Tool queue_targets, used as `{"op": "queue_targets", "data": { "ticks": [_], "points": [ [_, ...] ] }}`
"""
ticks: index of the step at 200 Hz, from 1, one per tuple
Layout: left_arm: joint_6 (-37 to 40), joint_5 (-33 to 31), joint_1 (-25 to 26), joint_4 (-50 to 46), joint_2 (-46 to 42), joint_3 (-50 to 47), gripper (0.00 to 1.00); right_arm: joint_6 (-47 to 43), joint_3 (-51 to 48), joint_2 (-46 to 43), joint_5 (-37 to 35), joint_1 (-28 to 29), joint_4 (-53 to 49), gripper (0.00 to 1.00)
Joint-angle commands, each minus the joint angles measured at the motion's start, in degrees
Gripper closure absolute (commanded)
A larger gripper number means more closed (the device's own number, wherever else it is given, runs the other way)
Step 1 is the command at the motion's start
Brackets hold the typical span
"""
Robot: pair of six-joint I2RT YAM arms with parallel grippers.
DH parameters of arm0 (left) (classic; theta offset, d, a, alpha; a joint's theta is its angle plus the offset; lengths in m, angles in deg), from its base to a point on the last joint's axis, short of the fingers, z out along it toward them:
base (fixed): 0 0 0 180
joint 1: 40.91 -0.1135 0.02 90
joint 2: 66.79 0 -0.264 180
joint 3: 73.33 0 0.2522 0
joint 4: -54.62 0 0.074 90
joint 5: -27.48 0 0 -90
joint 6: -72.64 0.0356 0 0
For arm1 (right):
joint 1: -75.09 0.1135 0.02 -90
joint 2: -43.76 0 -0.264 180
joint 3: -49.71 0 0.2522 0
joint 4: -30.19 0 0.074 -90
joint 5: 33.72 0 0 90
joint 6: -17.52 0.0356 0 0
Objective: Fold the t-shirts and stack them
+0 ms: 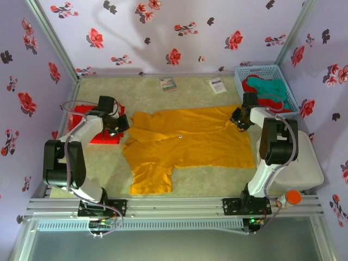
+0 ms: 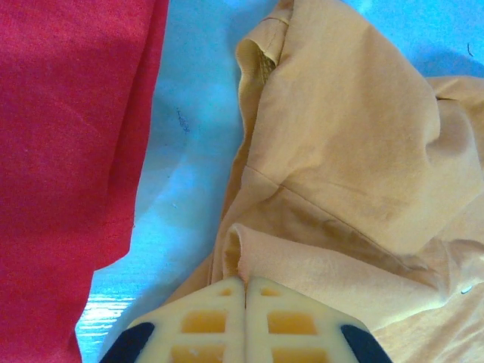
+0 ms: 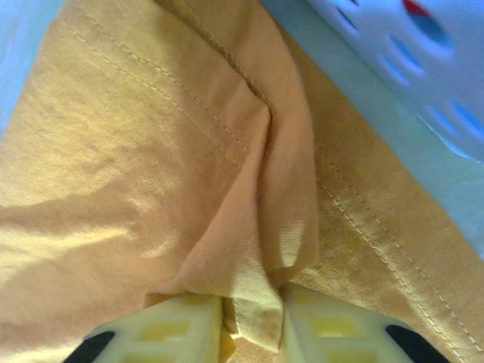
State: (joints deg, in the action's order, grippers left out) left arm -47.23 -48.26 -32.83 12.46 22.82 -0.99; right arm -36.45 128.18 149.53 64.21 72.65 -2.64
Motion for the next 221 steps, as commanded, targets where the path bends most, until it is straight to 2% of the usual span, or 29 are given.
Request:
{"op": "queue_targets", "data": {
  "ticks": [1,27,46,106,175,221],
  "points": [
    [1.3,-0.73,-0.84,-1.97,-1.62,1.46,1.0,0.36,1.3,0.9,0.13,-0.2,0.67,0.87],
    [1.66,-0.73,-0.9,-4.42,-2.41,4.35,1.0,0.58,1.55,-0.54,1.01,-0.2,0.35,0.97],
    [2.26,-0.73,-0.98,-7.36,-3.22,8.34,1.0,0.72,2.32,-2.52,2.27,-0.2,-0.87,1.0],
    [5.85,-2.85,-2.44,-16.96,-1.12,30.09,1.0,0.95,10.19,-6.99,6.39,-0.2,-7.72,1.0],
    [10.87,-2.62,-4.87,-23.85,15.68,63.93,1.0,3.1,21.72,-2.65,10.09,-1.96,-7.74,1.0],
    [12.11,-0.45,-4.86,-26.19,27.13,77.98,1.0,4.84,27.01,1.41,11.86,-2.26,-5.78,1.0]
  ]
}}
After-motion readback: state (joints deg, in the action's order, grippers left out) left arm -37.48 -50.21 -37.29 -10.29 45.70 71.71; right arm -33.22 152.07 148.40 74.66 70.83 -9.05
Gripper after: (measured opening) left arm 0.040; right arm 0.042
